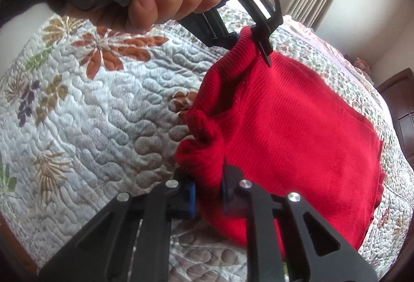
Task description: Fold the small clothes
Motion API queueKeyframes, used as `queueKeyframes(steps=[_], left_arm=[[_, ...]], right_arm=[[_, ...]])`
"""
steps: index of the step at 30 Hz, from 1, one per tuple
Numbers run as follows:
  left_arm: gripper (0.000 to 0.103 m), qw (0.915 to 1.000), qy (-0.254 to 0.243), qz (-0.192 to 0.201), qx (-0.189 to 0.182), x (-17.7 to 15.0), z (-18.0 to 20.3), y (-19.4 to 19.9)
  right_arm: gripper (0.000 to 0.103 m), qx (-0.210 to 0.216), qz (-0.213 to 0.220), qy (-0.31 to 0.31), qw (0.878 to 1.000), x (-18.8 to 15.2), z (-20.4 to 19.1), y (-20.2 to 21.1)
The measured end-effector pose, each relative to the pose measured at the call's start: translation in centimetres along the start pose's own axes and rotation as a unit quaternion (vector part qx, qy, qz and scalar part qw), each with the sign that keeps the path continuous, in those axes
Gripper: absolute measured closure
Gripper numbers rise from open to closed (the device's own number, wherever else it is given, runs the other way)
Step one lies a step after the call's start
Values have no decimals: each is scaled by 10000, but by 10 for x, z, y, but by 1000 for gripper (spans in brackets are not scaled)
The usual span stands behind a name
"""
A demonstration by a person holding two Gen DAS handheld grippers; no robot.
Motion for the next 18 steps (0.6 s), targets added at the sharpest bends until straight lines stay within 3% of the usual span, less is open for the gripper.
queueKeyframes(steps=[18], left_arm=[[88, 9981, -265, 301, 477, -21, 130, 7]], right_arm=[[93, 273, 557, -1112, 9919, -14, 89, 98]])
Point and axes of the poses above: each gripper's, at about its wrist camera, not at the fingertips, and y roughly against the way its jaws point, z to its right, x to its top, the point moved 7 cm from there along -y, roughly the way its jaws point, and after that the axes turned 9 degrees about -z, right-handed, at the moved point
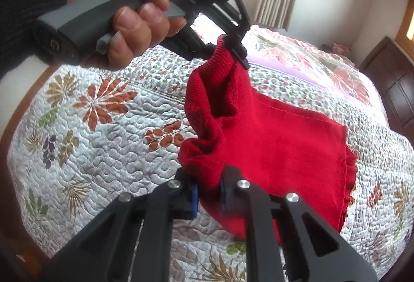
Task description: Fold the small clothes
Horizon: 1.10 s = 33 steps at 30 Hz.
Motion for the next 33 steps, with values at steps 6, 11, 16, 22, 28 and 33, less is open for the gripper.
queueKeyframes(steps=[6, 11, 16, 22, 28, 33], left_arm=[[89, 9998, 30, 126, 166, -2, 39, -7], [89, 9990, 33, 222, 381, -2, 54, -12], [89, 9978, -12, 234, 625, 2, 79, -29], [89, 9964, -65, 155, 832, 6, 105, -59], [89, 9946, -114, 81, 1024, 9, 127, -95], [89, 9919, -113, -44, 1268, 8, 135, -133]], right_arm=[[93, 87, 119, -518, 9985, -9, 43, 21], [93, 146, 209, -778, 9966, -16, 71, 30], [93, 280, 298, -1002, 9941, -26, 100, 38], [94, 346, 315, -1289, 9906, -43, 135, 38], [94, 385, 291, -1640, 9853, -63, 169, 36], [95, 426, 147, -1888, 9810, -84, 193, 25]])
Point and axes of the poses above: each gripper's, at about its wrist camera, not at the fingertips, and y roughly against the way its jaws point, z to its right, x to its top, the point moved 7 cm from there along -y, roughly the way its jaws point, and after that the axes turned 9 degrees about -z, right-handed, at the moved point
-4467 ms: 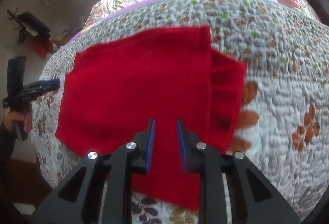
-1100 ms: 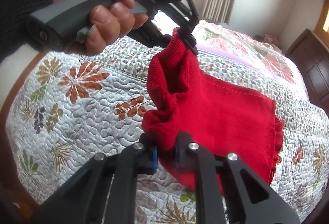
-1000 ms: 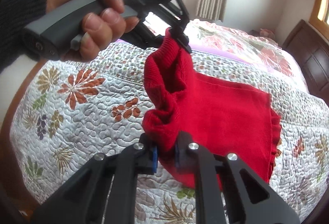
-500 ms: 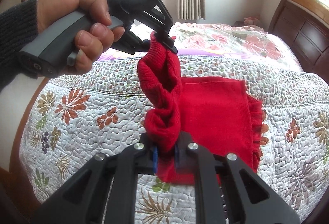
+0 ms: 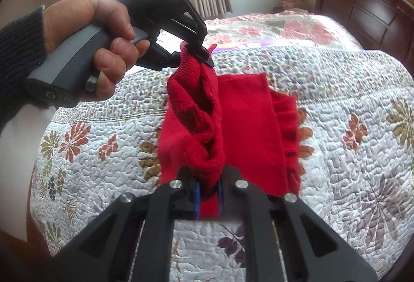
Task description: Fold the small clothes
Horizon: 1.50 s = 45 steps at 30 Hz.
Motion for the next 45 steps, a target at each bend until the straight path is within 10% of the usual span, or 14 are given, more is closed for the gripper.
queueKeyframes(steps=[24, 45], left_arm=[[89, 9859, 64, 244, 1655, -4, 55, -82], [79, 9824, 215, 384, 1816, 5, 61, -124]], right_arm=[[97, 926, -458, -1310, 9860, -50, 103, -27], [97, 1358, -938, -1917, 9675, -74, 145, -65]])
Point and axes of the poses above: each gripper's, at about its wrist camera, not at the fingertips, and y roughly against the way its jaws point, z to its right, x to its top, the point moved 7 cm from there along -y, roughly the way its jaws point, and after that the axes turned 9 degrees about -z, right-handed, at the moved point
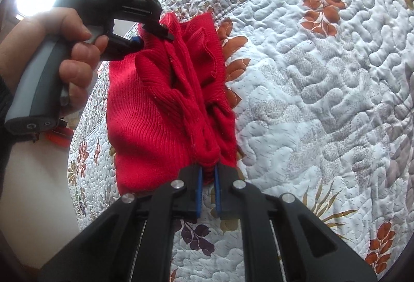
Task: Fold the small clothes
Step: 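Lay the folded sweater on the bedspread and open both grippers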
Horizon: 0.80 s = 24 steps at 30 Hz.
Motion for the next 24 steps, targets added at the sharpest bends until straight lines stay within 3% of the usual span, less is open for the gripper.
queueKeyframes(steps=[2, 4, 6, 7, 11, 13, 15, 17, 21, 24], left_arm=[[69, 9998, -113, 151, -48, 4, 6, 8], [51, 9987, -321, 385, -92, 6, 11, 23], [44, 9960, -505, 711, -198, 9, 12, 45], [43, 9945, -569, 831, -274, 9, 11, 55], [37, 9872, -837, 1179, -673, -2, 5, 95], [36, 9820, -1034, 1276, -936, -16, 2, 109], [36, 9777, -1217, 1295, -1118, -34, -4, 114], [36, 9757, -1371, 1169, -1247, -60, -10, 106], [37, 9720, -1703, 780, -1419, -115, -12, 70], [37, 9666, -1899, 561, -1626, -145, -9, 49]], right_arm=[[97, 108, -81, -95, 9999, -1, 5, -5], [94, 248, -177, -226, 9993, -2, 11, -10], [77, 307, -317, -337, 9985, -3, 21, -17], [73, 354, -361, -400, 9979, -4, 26, -18], [71, 623, -566, -451, 9954, -3, 40, -4], [70, 879, -418, -446, 9943, 11, 39, 20], [70, 1182, -260, -455, 9916, 38, 34, 37], [63, 1534, -211, -417, 9871, 71, 22, 41], [61, 2121, -546, -411, 9749, 131, -1, 10], [61, 2133, -747, -440, 9731, 159, -9, -19]])
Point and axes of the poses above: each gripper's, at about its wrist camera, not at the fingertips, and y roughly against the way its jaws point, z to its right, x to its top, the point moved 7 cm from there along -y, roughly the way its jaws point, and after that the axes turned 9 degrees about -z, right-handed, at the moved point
